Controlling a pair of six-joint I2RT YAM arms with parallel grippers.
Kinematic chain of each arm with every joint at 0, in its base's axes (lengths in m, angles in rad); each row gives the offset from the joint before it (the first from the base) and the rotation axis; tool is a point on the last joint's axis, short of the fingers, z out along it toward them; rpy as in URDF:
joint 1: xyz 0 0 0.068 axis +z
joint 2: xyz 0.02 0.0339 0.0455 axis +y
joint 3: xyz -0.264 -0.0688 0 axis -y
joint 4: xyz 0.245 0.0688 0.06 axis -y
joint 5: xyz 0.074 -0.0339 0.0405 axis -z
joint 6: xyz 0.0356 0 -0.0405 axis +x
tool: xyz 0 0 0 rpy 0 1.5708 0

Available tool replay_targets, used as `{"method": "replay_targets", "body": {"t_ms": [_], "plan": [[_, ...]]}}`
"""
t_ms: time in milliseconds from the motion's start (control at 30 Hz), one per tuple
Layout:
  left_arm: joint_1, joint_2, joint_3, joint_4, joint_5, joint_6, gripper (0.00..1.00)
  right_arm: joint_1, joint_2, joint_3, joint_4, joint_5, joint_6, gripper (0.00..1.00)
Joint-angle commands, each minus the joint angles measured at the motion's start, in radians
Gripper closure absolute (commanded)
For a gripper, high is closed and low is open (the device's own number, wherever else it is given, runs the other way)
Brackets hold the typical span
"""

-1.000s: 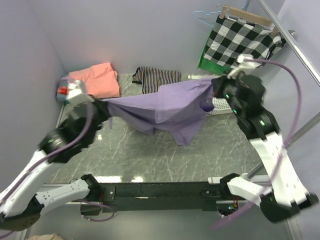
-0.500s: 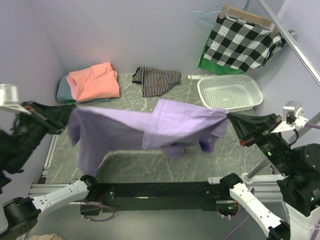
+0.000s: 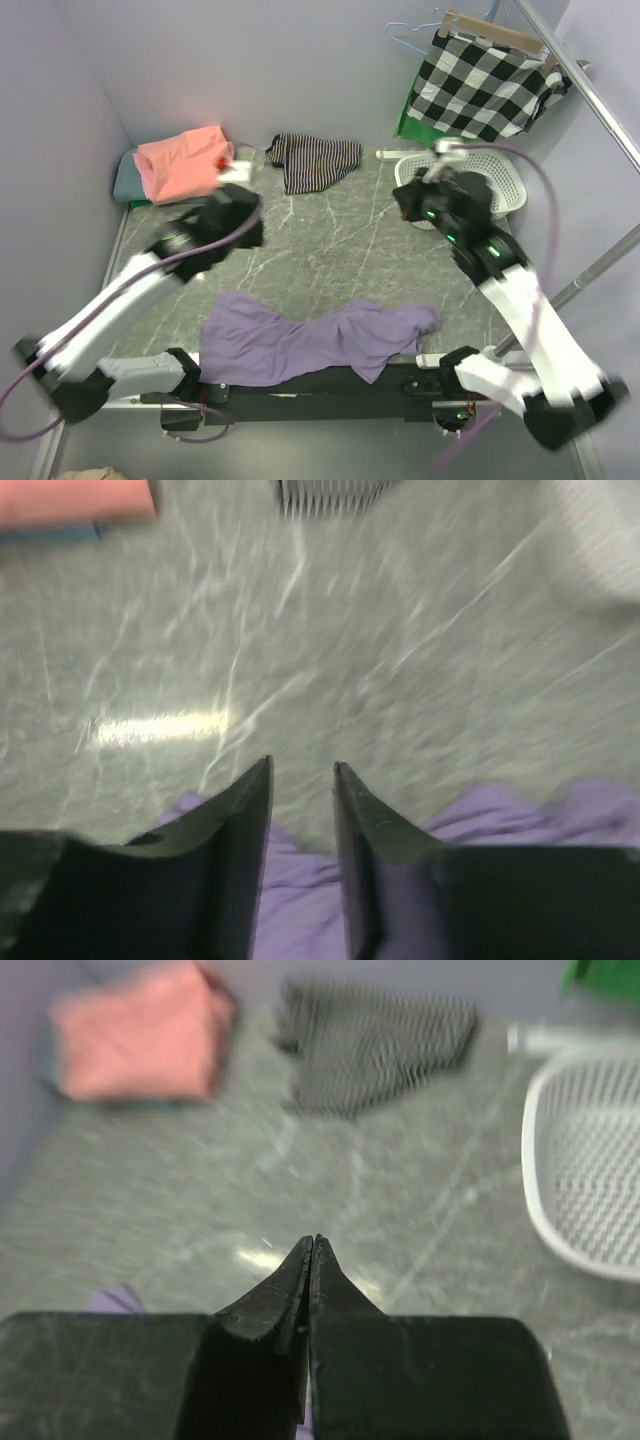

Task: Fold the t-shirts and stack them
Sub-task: Flatten the tshirt out

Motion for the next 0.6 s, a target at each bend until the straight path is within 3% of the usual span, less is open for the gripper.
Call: {"method": "replay_targets", "body": {"t_ms": [0, 33, 133, 233, 367, 433, 500, 567], "plan": [[0.027, 0.108, -0.174, 0.163, 0.170, 0.066, 0.43, 0.002, 0.172, -0.048, 0.076, 0.087, -0.023, 1.00], [0.028, 0.116, -0.204, 0.207, 0.243, 0.080, 0.28, 0.000, 0.185, -0.051, 0.084, 0.089, -0.027, 1.00], [0.025, 0.108, -0.293, 0.234, 0.370, 0.103, 0.17, 0.000, 0.231, -0.045, 0.094, 0.075, -0.036, 1.00], [0.027, 0.084, -0.336, 0.200, 0.464, 0.092, 0.15, 0.000, 0.275, -0.015, 0.053, 0.008, -0.039, 0.97], [0.022, 0.088, -0.351, 0.099, 0.657, 0.114, 0.16, 0.007, 0.280, -0.057, -0.001, -0.184, -0.005, 0.74], [0.004, 0.087, -0.350, 0.054, 0.685, 0.117, 0.18, 0.022, 0.260, -0.087, -0.048, -0.256, 0.013, 0.66], [-0.013, 0.082, -0.368, 0.027, 0.794, 0.132, 0.18, 0.028, 0.227, -0.144, -0.094, -0.289, 0.047, 0.66], [-0.063, 0.079, -0.379, 0.011, 0.816, 0.129, 0.21, 0.048, 0.197, -0.219, -0.113, -0.387, 0.056, 0.66]]}}
